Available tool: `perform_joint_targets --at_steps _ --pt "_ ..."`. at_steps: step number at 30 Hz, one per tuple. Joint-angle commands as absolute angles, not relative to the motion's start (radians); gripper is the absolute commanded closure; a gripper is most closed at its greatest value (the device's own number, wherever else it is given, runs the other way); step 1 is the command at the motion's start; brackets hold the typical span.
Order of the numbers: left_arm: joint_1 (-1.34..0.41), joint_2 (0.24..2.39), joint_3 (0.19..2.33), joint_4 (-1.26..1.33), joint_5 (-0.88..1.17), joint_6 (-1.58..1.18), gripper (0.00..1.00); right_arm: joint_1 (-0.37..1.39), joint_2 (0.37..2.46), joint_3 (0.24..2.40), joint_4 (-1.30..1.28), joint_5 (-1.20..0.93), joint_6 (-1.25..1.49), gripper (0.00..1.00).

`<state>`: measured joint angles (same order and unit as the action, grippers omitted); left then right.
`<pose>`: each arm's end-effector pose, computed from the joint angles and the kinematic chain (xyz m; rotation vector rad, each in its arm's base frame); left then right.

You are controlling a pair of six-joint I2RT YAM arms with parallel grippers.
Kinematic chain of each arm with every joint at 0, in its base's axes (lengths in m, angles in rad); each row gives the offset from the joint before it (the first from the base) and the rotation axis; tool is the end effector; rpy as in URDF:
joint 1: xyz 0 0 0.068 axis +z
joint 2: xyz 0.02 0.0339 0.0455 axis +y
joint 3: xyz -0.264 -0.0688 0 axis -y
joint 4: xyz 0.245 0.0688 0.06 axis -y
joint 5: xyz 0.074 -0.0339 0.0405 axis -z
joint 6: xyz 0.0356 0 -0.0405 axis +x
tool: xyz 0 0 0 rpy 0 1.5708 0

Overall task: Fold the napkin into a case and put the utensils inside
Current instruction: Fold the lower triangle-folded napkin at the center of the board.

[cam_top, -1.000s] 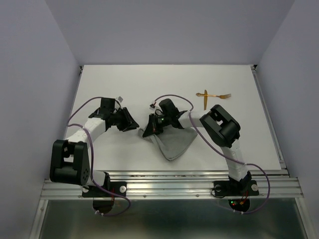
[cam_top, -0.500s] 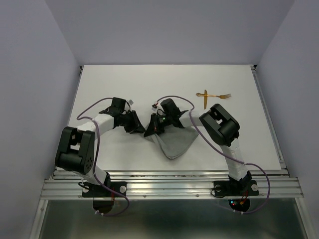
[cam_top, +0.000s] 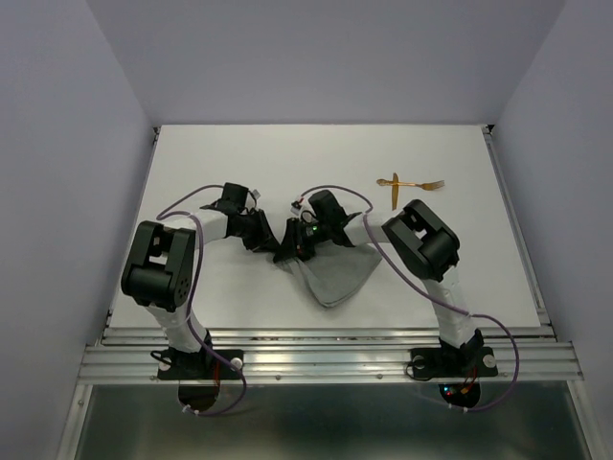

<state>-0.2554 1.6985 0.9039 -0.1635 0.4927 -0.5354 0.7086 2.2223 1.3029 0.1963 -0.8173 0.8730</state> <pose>0.3138 -0.0993 0.1564 -0.1588 2.6158 -0.9245 0.3248 0.3126 0.0999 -0.2944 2.6478 1.6349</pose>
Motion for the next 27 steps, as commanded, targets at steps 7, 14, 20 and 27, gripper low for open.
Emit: perform_joint_targets --at_steps 7,14,20,27 --pt "-0.261 1.730 0.914 -0.130 0.486 -0.525 0.73 0.709 2.063 1.296 0.056 -0.614 0.761 0.36" --pt "-0.261 1.746 0.914 -0.130 0.491 -0.525 0.73 0.718 1.898 1.249 -0.138 -0.376 0.629 0.22" --pt "-0.262 1.755 0.913 -0.129 0.502 -0.522 0.73 0.909 1.711 1.210 -0.339 0.142 0.461 0.18" --pt "-0.262 1.766 0.910 -0.123 0.508 -0.525 0.73 1.175 1.667 1.219 -0.474 0.521 0.362 0.14"
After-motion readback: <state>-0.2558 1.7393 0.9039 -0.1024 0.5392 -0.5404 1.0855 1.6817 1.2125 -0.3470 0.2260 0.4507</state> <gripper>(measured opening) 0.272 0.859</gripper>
